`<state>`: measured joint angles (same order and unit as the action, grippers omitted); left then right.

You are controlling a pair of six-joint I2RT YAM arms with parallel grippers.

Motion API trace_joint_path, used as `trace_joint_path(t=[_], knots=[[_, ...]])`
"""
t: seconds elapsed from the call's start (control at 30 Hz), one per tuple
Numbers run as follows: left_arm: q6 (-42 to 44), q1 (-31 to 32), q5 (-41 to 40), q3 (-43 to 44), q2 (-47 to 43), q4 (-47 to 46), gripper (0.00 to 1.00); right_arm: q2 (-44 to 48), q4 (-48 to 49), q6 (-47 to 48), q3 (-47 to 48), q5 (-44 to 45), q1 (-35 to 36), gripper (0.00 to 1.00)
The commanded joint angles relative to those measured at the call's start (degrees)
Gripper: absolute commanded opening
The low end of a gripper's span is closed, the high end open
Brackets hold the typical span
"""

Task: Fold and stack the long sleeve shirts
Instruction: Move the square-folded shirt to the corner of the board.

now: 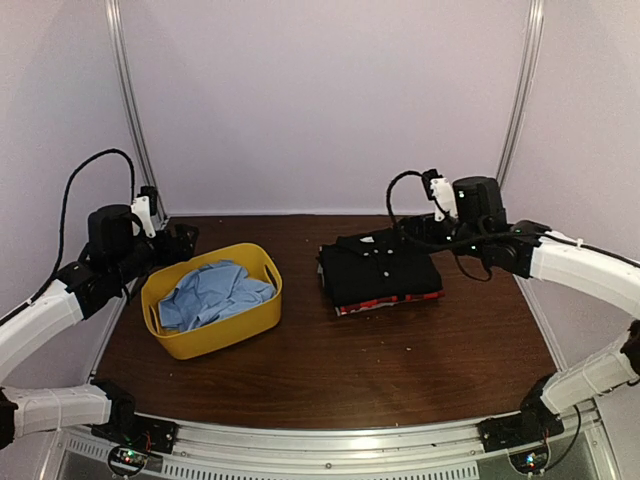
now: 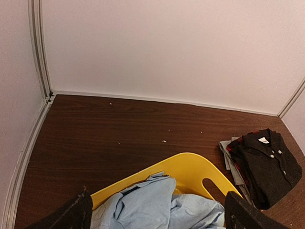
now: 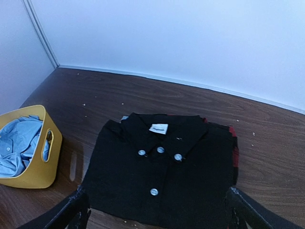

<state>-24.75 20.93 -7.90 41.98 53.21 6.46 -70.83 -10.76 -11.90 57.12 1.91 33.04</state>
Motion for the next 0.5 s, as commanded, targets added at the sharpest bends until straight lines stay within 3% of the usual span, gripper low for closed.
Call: trace_joint_path(t=[0.0,0.3,0.47], knots=[[0.8,-0.5,0.3,0.0,0.1,-2.2,0.98,-12.4,0.0,-0.5,8.8,8.9,8.4,1.0],[0.9,-0.4,1.0,0.3,1.0,-2.1,0.98,-43.8,-10.0,-0.2,35.3,18.5,17.2,1.0],[0.9,-0.4,1.4,0.4,1.2,-1.9,0.98,-54.9,-13.6,-1.3,43.2,20.6,18.1,1.0]])
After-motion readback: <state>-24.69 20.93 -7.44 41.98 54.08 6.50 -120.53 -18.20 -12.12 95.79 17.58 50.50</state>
